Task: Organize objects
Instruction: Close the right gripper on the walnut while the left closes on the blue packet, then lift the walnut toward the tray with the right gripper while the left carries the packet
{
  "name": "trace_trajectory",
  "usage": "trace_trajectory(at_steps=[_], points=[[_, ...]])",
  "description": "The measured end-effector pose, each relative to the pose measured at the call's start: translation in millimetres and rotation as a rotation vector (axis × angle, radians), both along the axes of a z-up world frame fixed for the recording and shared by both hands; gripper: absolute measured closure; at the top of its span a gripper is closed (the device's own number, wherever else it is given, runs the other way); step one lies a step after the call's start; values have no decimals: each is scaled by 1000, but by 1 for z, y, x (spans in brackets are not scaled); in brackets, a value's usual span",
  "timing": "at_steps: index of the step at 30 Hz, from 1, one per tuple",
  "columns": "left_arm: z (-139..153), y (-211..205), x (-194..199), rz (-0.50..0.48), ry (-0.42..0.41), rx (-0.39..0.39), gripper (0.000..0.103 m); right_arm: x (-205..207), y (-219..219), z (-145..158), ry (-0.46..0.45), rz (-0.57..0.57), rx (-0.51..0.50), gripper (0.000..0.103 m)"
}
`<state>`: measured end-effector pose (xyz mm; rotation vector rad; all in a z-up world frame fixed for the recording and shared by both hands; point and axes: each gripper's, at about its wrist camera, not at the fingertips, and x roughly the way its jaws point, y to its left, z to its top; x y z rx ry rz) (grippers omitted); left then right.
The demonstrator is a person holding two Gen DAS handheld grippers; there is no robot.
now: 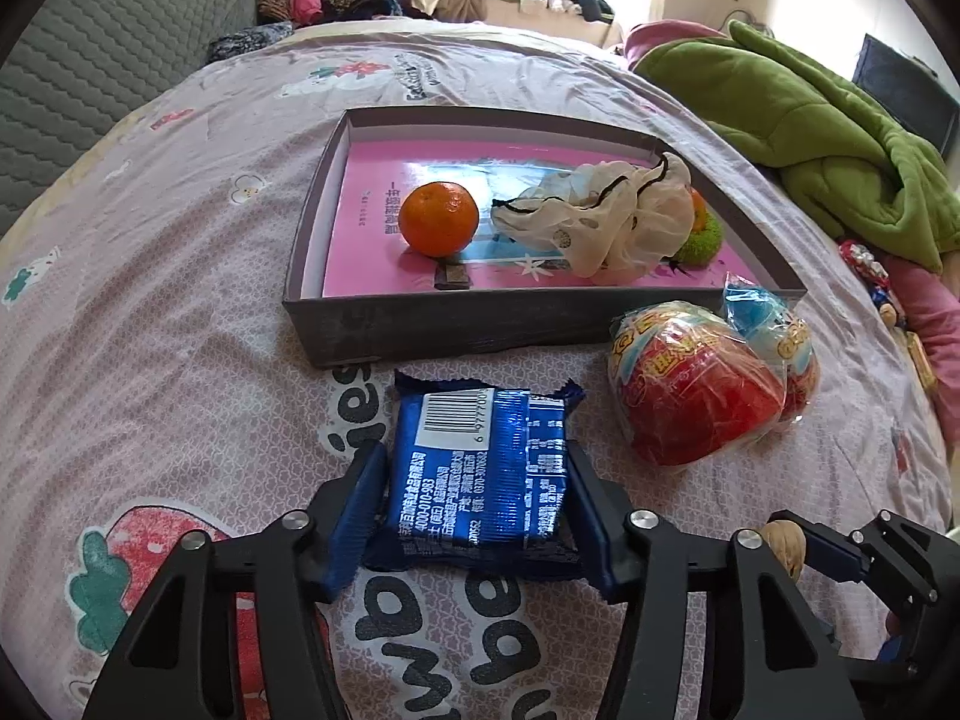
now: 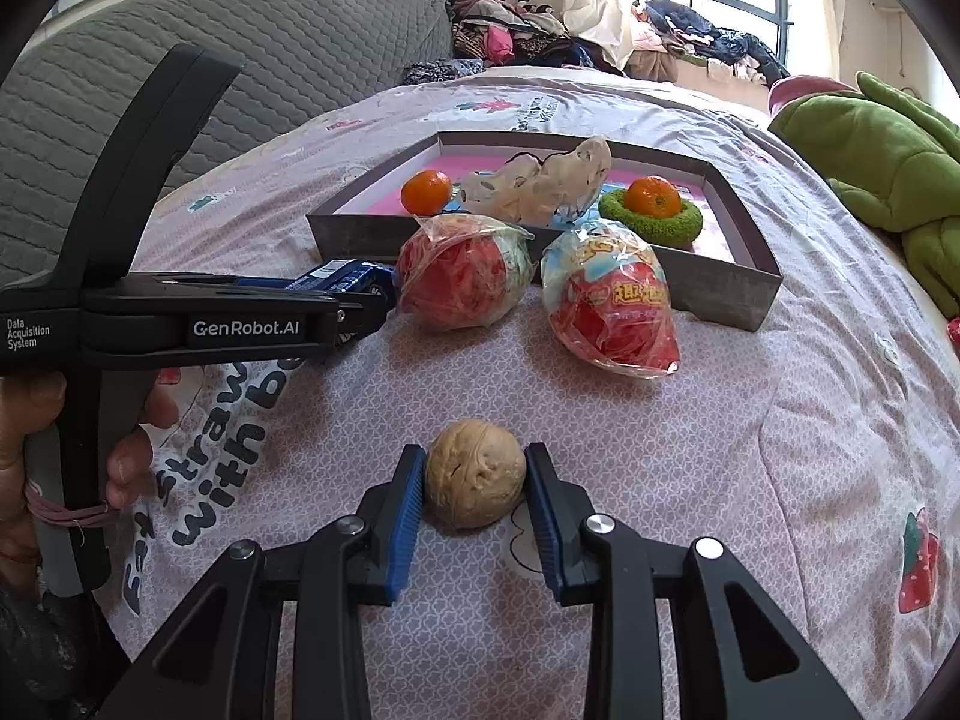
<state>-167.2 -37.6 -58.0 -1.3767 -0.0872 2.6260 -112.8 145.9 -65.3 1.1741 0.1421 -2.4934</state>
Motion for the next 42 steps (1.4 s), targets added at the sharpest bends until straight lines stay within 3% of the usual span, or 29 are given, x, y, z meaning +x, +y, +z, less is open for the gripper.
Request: trace_trajectory(at_steps=[24,42], points=[[15,5,30,5,16,-21,49,9,-4,10,16,25,-6,69],[56,4,73,47,98,-31,49,25,2,41,97,36,-44,69]])
